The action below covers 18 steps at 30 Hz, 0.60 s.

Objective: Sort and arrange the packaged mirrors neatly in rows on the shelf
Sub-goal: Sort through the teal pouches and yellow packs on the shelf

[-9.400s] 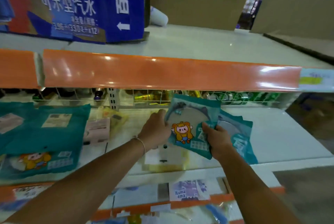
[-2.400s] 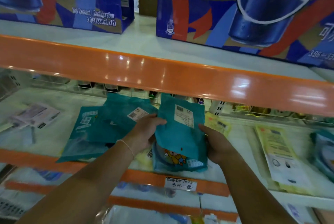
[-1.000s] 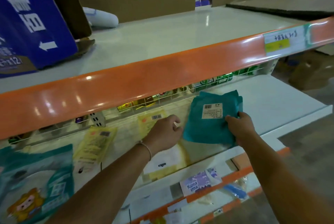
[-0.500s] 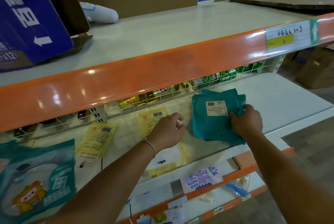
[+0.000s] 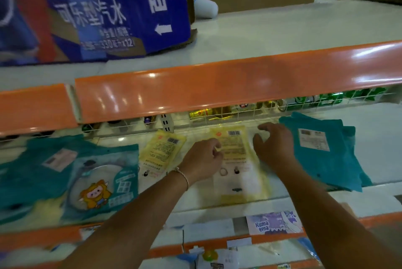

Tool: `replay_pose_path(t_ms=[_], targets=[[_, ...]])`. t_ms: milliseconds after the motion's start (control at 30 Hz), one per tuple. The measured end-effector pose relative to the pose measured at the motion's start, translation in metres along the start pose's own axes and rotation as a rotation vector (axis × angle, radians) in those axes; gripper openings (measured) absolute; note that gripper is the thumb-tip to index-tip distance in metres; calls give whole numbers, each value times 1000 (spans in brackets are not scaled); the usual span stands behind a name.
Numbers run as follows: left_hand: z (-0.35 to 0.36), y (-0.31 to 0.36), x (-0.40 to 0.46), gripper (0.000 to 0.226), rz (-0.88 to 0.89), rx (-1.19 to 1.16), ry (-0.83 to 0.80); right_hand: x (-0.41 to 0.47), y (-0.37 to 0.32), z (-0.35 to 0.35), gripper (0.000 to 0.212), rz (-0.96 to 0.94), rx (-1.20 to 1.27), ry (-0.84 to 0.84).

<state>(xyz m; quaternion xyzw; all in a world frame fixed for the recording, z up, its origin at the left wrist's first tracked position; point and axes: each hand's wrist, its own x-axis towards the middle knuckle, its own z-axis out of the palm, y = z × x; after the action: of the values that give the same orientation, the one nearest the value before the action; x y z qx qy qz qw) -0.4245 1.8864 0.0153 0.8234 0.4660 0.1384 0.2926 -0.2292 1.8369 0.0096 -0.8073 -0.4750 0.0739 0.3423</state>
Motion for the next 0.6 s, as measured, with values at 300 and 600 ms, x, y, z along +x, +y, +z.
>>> replay_pose_path(t_ms=[300, 600], targets=[[-92, -142, -83, 22, -180, 209, 293, -57, -113, 83, 31, -134, 74, -201], [-153, -237, -138, 16, -360, 233, 367, -114, -208, 165, 38, -41, 131, -436]])
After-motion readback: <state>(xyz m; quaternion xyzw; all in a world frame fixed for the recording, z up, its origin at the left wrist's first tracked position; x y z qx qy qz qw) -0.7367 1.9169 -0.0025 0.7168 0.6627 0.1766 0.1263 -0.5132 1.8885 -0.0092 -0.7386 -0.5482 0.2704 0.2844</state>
